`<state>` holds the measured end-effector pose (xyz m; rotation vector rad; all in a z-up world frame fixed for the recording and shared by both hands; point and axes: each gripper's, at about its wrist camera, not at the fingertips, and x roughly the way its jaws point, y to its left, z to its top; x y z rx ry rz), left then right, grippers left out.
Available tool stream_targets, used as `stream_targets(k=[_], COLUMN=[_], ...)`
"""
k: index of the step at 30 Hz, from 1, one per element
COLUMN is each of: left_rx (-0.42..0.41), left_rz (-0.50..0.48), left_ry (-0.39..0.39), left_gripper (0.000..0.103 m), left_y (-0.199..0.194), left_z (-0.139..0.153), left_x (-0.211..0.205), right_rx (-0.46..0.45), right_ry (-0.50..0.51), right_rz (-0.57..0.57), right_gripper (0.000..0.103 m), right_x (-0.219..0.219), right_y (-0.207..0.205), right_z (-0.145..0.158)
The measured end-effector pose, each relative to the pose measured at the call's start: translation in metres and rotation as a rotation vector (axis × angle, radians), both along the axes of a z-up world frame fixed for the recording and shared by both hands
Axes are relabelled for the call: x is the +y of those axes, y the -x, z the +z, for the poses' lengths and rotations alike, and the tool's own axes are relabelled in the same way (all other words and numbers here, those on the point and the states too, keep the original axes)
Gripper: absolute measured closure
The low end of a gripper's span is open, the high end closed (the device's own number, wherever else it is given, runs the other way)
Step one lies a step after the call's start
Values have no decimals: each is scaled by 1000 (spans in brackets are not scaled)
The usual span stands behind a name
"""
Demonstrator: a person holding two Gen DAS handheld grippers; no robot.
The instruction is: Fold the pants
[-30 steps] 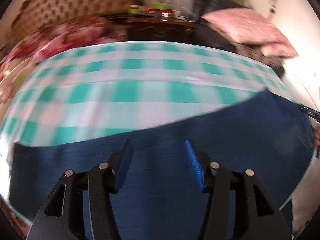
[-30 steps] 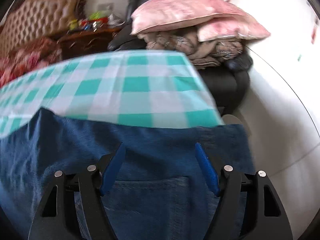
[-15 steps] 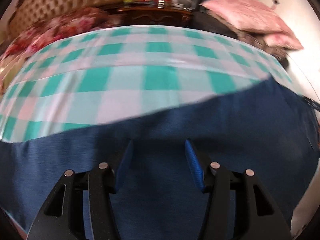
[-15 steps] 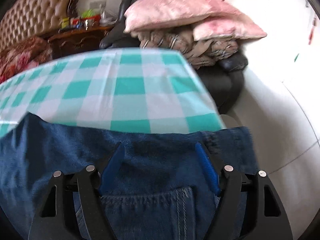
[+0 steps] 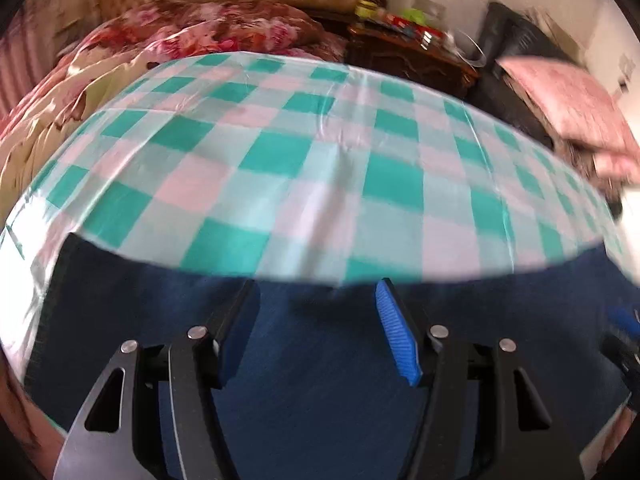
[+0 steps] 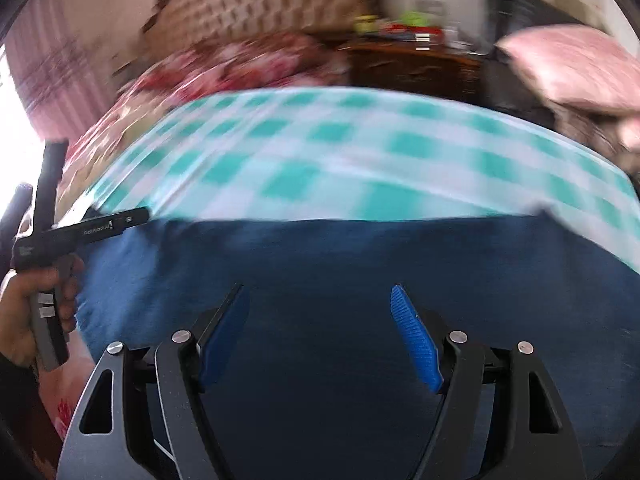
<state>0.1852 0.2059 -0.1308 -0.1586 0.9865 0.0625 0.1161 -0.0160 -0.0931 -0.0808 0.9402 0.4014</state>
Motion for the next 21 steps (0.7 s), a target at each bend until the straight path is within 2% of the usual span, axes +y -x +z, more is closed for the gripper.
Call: stream_targets(k=[3,4,6,8,9,10,11,12,13,14,16,18,21], left_rx=[48,60,43,49,52,39,22,8,-29,-65,-108,-149,-82], left_rz=[-19,-2,25,87,122,151,173,197,186,132,-15,-118,-211], left_ry=[-51,-68,-57,-150,-169,-125,-68,-78,-120,-126,-93,-93,-162], left_gripper=[42,33,31,32,34,39,39,39,38,38,37,35,32], left_y=[14,20,26,28,29,31,35,38,43,47,57,68,78], left_z=[-14,-20,-23,-21,-20,-17,-10,-4,5,10,14,10,-17], left_x=[21,39,61,88,98,113,123,125,116,106,73,45,18], right_rx=[18,27,32,3,3,2,-2,-2,7,14,24,12,-34], right_ry=[73,94,126,137,138,138,141,144,142,138,125,94,82], right_rz=[19,11,-17,-23,-26,-33,-41,-47,-59,-73,-104,-104,-107], right_gripper=[33,33,32,30,28,25,23,20,20,20,20,19,15], right_x=[40,46,49,50,48,47,47,47,46,46,46,49,59], right_y=[-9,-12,-16,-17,-19,-21,-22,-24,-26,-26,-24,-13,8], right_z=[-22,-29,-41,-42,-44,-45,-46,-47,-47,-47,-42,-33,-21])
